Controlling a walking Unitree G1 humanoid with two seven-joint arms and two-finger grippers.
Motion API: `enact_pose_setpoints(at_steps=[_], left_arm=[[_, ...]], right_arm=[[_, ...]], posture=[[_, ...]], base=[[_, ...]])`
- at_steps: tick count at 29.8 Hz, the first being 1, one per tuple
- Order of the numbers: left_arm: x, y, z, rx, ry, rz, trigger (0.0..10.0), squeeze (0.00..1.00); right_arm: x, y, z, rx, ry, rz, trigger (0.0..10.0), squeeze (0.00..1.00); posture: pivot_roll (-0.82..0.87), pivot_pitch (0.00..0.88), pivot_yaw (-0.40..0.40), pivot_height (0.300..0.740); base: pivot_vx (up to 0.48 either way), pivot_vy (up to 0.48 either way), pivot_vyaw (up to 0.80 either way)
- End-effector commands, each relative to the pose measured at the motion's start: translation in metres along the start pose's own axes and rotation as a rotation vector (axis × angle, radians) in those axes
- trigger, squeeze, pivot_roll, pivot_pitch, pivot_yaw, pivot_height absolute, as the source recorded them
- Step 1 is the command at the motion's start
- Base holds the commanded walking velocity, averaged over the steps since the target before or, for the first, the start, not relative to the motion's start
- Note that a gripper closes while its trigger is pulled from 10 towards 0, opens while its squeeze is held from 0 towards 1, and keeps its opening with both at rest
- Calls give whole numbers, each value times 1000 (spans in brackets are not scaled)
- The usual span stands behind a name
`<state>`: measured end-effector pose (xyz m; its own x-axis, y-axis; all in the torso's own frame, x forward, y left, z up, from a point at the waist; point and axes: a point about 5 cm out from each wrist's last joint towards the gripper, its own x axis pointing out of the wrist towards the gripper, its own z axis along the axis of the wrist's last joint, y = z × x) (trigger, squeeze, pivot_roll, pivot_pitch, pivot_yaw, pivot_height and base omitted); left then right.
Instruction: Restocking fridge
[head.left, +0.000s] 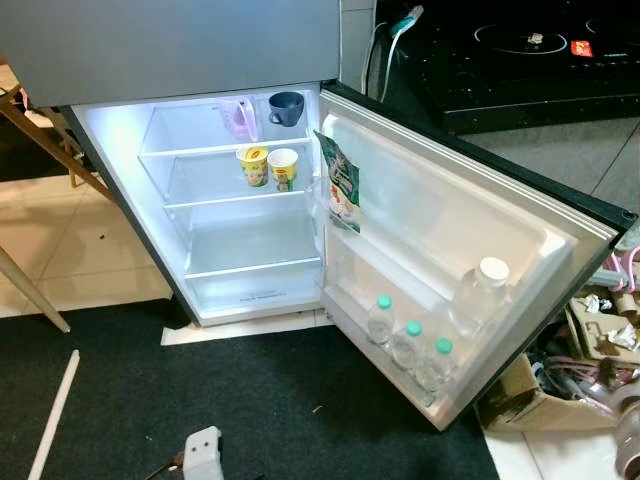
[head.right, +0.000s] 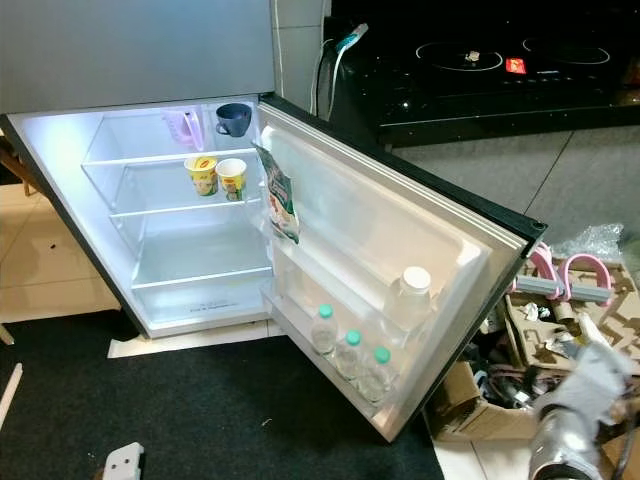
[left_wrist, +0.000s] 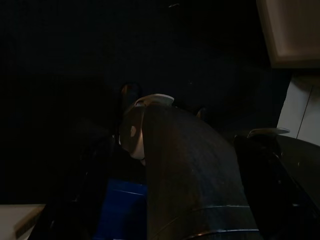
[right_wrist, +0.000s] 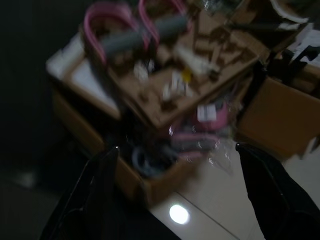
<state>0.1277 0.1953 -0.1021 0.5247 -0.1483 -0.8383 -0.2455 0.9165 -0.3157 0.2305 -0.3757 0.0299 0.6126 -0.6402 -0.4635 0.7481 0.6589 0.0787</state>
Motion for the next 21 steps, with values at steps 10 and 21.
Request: enact_pose_setpoints(at_steps=[10, 21], left_arm=[[-3, 8, -3, -7, 12, 11, 10000, 0], [-3, 7, -3, -13, 10, 2, 10000, 0]], right_arm=[[5, 28, 79, 223, -252, 289, 10000, 0], [-9, 78, 80, 14, -214, 801, 10000, 0]], posture=[[-19, 0, 5, 740], [-25, 0, 3, 740]], base=[[0, 0, 0], [0, 0, 0]])
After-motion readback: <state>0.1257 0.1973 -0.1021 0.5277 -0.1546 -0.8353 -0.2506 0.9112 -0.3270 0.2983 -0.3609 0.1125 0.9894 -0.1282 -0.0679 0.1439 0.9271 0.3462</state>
